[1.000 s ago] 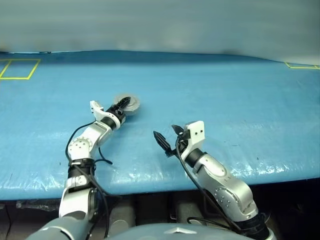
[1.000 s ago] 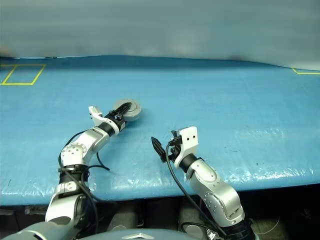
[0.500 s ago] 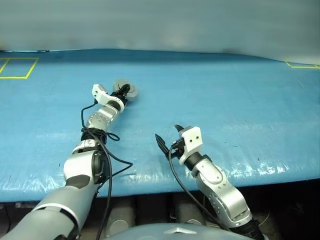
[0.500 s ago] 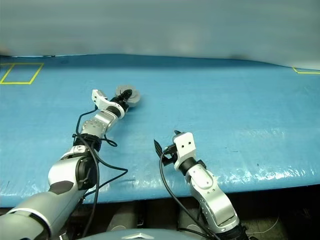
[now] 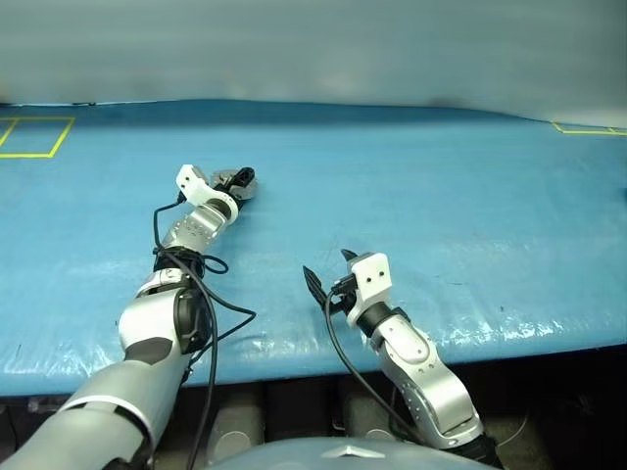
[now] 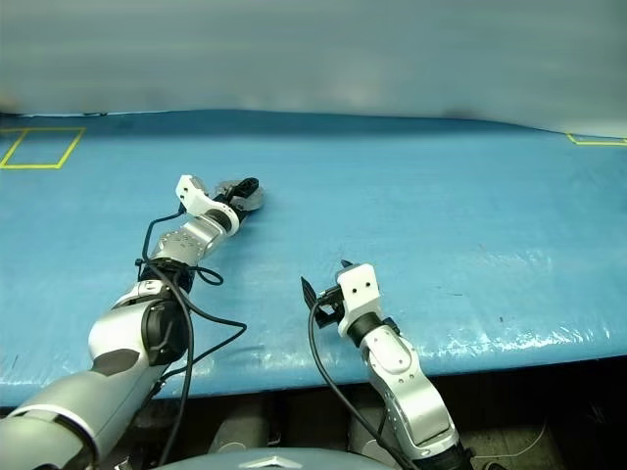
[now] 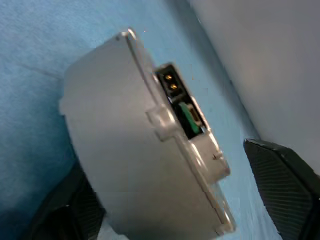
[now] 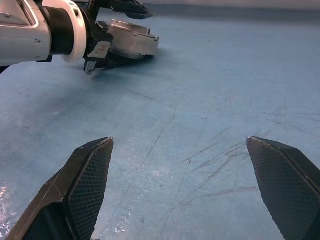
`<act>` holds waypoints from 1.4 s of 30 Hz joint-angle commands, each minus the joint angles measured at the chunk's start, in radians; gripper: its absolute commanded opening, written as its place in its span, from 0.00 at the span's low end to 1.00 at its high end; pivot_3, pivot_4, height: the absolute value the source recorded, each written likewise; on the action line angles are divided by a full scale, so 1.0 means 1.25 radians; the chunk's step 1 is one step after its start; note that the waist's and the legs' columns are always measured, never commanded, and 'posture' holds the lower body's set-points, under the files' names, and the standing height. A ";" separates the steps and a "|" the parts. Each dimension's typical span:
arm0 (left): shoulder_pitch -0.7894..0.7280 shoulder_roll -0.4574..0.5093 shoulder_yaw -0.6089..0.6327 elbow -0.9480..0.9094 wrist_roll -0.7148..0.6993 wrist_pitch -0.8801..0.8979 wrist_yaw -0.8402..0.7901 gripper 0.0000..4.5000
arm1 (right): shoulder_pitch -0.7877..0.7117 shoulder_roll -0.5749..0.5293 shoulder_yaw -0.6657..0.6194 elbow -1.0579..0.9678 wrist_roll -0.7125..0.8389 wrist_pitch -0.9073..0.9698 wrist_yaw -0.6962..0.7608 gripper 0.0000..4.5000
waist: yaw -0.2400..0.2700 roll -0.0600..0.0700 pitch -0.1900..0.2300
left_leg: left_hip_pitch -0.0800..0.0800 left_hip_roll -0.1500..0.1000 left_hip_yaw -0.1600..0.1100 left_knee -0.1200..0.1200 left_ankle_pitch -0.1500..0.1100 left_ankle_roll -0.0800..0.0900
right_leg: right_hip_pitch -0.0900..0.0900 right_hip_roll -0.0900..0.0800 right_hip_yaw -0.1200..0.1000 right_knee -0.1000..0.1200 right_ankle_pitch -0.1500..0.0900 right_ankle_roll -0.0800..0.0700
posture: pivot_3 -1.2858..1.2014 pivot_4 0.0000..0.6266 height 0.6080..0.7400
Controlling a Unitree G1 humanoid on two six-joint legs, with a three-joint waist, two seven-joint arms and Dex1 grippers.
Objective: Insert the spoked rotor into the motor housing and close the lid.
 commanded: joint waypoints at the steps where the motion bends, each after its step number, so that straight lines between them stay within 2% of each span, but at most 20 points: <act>1: 0.083 0.012 0.017 -0.082 0.003 0.097 0.063 0.99 | 0.000 0.012 -0.007 -0.014 -0.001 -0.006 0.010 1.00 | -0.003 0.000 -0.001 | 0.000 0.000 0.000 0.000 0.000 0.000 | 0.000 0.000 0.000 0.000 0.000 0.000 | 0.52 0.24 1.00; 7: 0.269 0.006 0.019 -0.396 -0.054 0.321 0.105 0.99 | -0.001 0.038 -0.024 -0.022 0.029 0.037 0.019 1.00 | -0.009 0.001 -0.005 | 0.012 0.005 0.002 -0.004 0.000 -0.001 | 0.009 -0.001 0.001 0.001 -0.003 -0.006 | 0.52 0.24 1.00; 9: 0.331 0.020 -0.009 -0.503 -0.057 0.387 0.094 0.99 | 0.000 0.043 -0.042 -0.024 0.038 0.042 0.021 1.00 | -0.009 0.002 -0.006 | 0.013 0.005 0.002 -0.004 0.000 -0.001 | 0.008 -0.001 0.001 0.002 -0.004 -0.007 | 0.52 0.24 1.00; 11: 0.402 0.058 -0.085 -0.625 -0.020 0.408 0.046 0.99 | 0.002 0.035 -0.054 -0.025 0.032 0.033 0.024 1.00 | -0.009 0.003 -0.006 | 0.013 0.005 0.002 -0.004 0.000 -0.001 | 0.008 -0.001 0.001 0.002 -0.004 -0.008 | 0.52 0.24 1.00; 15: 0.530 0.141 -0.239 -0.821 0.092 0.310 -0.061 0.99 | 0.012 0.014 -0.069 -0.029 0.010 0.007 0.030 1.00 | -0.005 0.004 -0.006 | 0.012 0.005 0.003 -0.004 -0.001 -0.002 | 0.007 -0.002 0.002 0.002 -0.004 -0.009 | 0.52 0.24 1.00; 19: 0.655 0.163 -0.302 -0.940 0.232 0.069 -0.125 0.99 | 0.032 -0.002 -0.094 -0.053 0.014 0.009 0.035 1.00 | 0.002 0.004 -0.006 | 0.011 0.005 0.004 -0.006 -0.001 -0.003 | 0.001 -0.005 0.003 0.001 -0.003 -0.012 | 0.52 0.24 1.00; 23: 0.730 0.194 -0.360 -0.987 0.379 -0.115 -0.146 0.99 | 0.055 -0.019 -0.108 -0.074 0.003 -0.009 0.041 1.00 | 0.014 0.004 -0.006 | 0.005 0.005 0.005 -0.006 -0.001 -0.003 | -0.006 -0.008 0.003 0.001 -0.002 -0.014 | 0.52 0.24 1.00; 27: 0.772 0.174 -0.375 -1.008 0.417 -0.199 -0.157 0.99 | 0.082 -0.049 -0.104 -0.080 -0.024 -0.017 0.053 1.00 | 0.018 0.004 -0.006 | 0.003 0.004 0.005 -0.006 -0.001 -0.002 | -0.007 -0.006 0.001 0.000 -0.003 -0.014 | 0.52 0.24 1.00; 31: 0.787 0.149 -0.379 -1.006 0.432 -0.216 -0.154 0.99 | 0.102 -0.062 -0.102 -0.083 -0.040 -0.019 0.057 1.00 | 0.018 0.004 -0.006 | 0.001 0.005 0.005 -0.006 -0.001 -0.001 | -0.007 -0.005 0.000 -0.001 -0.005 -0.011 | 0.52 0.24 1.00; 42: 0.764 0.123 -0.384 -0.972 0.460 -0.220 -0.173 0.99 | 0.108 -0.043 -0.095 -0.079 -0.066 -0.014 0.050 1.00 | 0.017 0.004 -0.006 | -0.001 0.005 0.004 -0.004 -0.001 -0.001 | -0.006 -0.002 0.000 0.000 -0.004 -0.010 | 0.52 0.24 1.00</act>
